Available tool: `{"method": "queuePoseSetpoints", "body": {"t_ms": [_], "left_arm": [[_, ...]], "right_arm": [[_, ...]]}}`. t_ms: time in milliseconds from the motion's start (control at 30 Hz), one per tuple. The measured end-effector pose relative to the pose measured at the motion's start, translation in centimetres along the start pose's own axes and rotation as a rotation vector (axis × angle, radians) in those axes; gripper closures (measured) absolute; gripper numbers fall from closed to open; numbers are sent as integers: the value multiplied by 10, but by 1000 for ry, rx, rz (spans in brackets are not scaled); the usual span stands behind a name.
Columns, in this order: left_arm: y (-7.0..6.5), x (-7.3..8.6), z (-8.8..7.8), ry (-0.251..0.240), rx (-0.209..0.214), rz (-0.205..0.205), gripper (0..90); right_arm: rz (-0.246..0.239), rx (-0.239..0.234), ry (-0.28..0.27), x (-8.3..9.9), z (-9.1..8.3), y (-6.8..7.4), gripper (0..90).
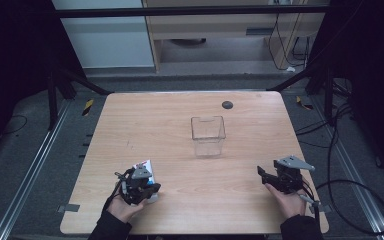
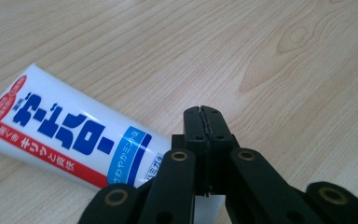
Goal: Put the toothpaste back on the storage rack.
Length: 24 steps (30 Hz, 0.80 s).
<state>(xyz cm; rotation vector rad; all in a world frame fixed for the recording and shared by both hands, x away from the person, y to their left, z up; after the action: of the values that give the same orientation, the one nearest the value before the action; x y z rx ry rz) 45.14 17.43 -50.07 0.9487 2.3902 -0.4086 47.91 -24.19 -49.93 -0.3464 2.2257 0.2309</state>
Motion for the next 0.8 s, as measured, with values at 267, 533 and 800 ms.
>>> {"method": "queuePoseSetpoints", "body": {"t_ms": [267, 533, 800], "left_arm": [[2, 5, -5, 14, -6, 0, 897], [7, 14, -15, 21, -26, -14, 897], [13, 18, -21, 25, -34, -34, 897]], "right_arm": [[-10, 8, 2, 1, 1, -1, 329], [-2, 8, 2, 1, 1, -2, 328], [-1, 11, 3, 1, 1, -3, 327]]}}
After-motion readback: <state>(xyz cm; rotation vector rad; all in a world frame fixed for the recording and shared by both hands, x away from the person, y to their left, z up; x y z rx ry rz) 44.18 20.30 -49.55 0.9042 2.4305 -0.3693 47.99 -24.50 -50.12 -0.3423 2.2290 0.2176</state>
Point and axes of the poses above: each handheld gripper's, and its own axes: z roughly forward along the jaws, x roughly out of its underside, y roughly to its left, the point moved 5 cm from there along z, roughly forward along the jaws, and after that the axes turned 5 degrees about y, right-handed, at the moved point
